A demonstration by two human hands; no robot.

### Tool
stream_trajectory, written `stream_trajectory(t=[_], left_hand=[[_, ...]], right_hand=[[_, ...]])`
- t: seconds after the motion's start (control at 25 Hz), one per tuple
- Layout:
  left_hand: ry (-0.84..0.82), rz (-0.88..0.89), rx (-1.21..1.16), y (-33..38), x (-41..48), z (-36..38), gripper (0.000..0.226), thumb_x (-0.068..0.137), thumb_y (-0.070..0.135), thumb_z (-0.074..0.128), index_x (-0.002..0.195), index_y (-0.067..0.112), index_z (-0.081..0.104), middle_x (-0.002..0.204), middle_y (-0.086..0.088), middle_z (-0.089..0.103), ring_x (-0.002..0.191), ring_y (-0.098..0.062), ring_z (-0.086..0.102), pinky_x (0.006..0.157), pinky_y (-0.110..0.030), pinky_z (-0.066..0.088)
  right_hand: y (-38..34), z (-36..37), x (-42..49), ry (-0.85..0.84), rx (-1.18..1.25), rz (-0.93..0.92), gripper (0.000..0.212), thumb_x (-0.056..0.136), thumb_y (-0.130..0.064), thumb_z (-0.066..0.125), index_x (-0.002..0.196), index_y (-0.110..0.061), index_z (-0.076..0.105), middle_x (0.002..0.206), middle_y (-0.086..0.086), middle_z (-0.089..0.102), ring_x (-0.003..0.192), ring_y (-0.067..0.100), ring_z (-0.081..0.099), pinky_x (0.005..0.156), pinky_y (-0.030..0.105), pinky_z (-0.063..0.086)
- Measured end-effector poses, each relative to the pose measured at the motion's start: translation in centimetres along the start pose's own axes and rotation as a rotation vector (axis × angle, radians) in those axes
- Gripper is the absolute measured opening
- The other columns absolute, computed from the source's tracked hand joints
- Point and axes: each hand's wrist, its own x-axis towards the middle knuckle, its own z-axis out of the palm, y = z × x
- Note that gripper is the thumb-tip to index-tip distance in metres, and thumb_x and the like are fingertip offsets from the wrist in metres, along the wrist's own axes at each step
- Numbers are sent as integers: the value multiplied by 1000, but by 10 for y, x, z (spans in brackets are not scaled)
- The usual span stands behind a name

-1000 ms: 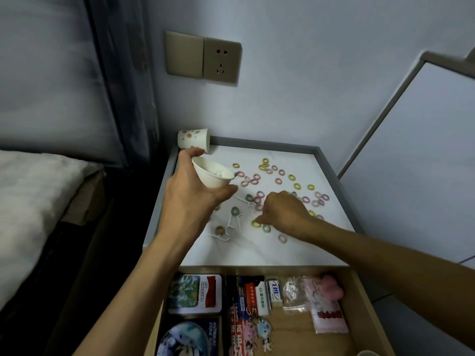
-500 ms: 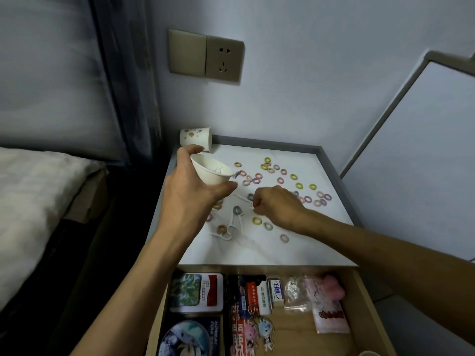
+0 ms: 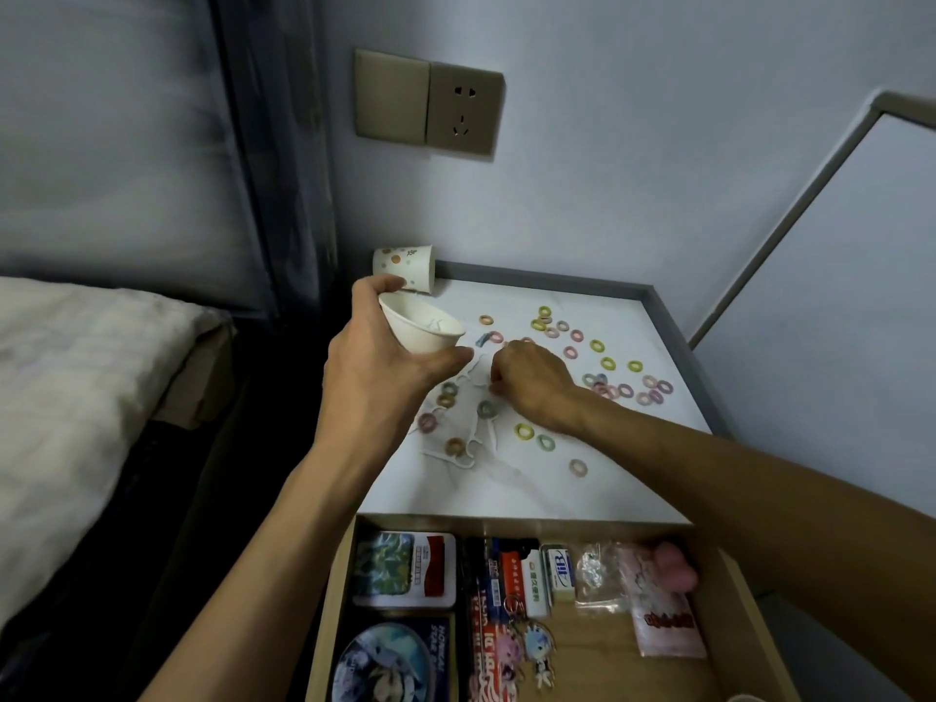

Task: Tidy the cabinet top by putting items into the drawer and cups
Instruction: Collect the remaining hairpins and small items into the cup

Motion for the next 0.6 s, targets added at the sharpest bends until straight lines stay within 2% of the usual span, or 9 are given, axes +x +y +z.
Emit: stream_trajectory(t=[0.12, 0.24, 0.4, 0.52, 0.6], left_hand=[[-7, 4, -5, 1, -2, 0, 79, 62, 33, 88, 129, 29, 45, 111, 4, 60, 93, -12, 60, 70, -20, 51], [-5, 12, -1, 2, -2, -1, 78, 63, 32, 88, 127, 29, 45, 110, 4, 60, 93, -12, 60, 75, -26, 53], [-5, 13, 10, 4, -2, 1, 79, 64, 33, 88, 129, 28, 43, 113, 3, 59, 96, -16, 59, 78, -31, 55], [-10, 3, -16, 11, -3, 7, 80, 65, 32, 87, 132, 27, 42, 118, 1, 57, 95, -15, 58, 70, -23, 54], [-9, -8, -41, 14, -4, 10, 82, 65, 33, 88, 133, 27, 42, 122, -1, 56, 97, -16, 58, 67, -23, 54]], right_hand=[[-1, 1, -3, -19, -24, -46, 23, 97, -16, 51, 111, -4, 64, 116, 18, 62, 103, 34, 60, 71, 30, 37], [3, -13, -8, 68, 116, -14, 21, 99, -18, 48, 113, -5, 57, 109, 17, 65, 97, 33, 61, 68, 31, 39], [4, -22, -29, 56, 386, 150, 16, 91, -20, 65, 97, -7, 73, 91, 11, 73, 73, 20, 68, 73, 34, 57], [-10, -4, -51, 29, 579, 335, 15, 86, -16, 72, 99, -7, 73, 88, 10, 74, 70, 18, 70, 71, 33, 60], [-19, 7, -57, 65, 639, 422, 12, 86, -16, 72, 89, -4, 70, 85, 10, 73, 69, 21, 71, 70, 35, 60]])
